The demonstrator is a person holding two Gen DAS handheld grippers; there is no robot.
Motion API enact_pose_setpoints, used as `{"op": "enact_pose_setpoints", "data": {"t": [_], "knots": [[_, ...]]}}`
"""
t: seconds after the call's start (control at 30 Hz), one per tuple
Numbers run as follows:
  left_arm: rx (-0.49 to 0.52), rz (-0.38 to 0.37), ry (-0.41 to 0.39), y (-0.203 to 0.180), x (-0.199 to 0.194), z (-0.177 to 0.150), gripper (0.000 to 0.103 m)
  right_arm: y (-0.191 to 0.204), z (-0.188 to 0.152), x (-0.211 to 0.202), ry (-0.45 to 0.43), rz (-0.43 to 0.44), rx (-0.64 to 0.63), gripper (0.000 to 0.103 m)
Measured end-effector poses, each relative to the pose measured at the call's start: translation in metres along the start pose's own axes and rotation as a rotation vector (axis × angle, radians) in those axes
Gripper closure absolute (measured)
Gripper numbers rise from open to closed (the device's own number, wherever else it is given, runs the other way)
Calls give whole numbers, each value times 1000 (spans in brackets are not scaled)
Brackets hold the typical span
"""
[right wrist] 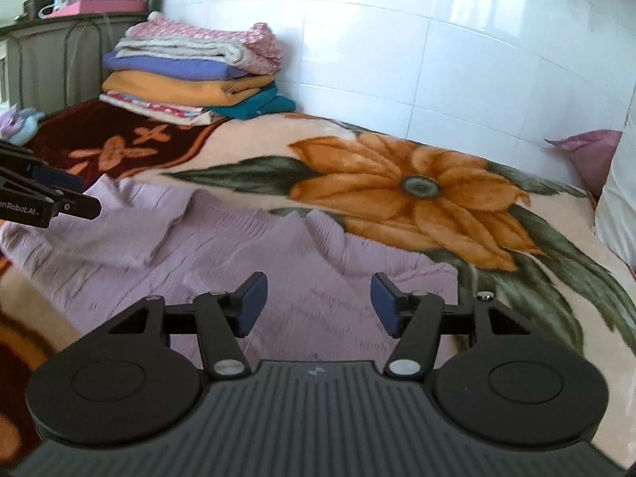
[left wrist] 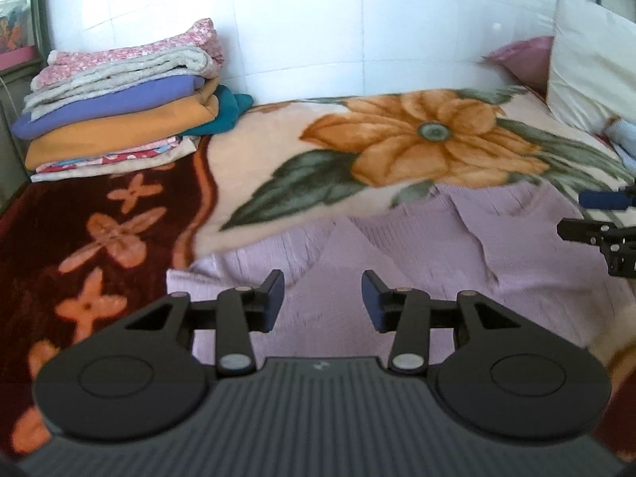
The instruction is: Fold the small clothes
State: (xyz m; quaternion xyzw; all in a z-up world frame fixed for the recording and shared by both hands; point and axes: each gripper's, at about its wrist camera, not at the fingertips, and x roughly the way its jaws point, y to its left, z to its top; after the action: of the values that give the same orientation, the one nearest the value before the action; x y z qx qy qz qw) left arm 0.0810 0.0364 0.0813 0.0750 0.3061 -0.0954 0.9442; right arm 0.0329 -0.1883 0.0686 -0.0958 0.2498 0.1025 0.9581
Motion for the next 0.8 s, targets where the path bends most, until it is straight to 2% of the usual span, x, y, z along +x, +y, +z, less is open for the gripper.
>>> {"op": "enact_pose_setpoints", "data": {"t": [0.27,0.4,0.63,0.8], "knots": [[127,-64,46,-8,-8,-26,57,11,-14,3,48,20,-69,37],[194,-52,67,-17,-4,-37,57,14,-18,12,67,22,-84,37],[221,-59,65,-24,5,-45,57,20,-21,28,83,28,-121,37],[205,-51,41,-23,11,-46,56,21,-22,38,78,36,-110,37]]}}
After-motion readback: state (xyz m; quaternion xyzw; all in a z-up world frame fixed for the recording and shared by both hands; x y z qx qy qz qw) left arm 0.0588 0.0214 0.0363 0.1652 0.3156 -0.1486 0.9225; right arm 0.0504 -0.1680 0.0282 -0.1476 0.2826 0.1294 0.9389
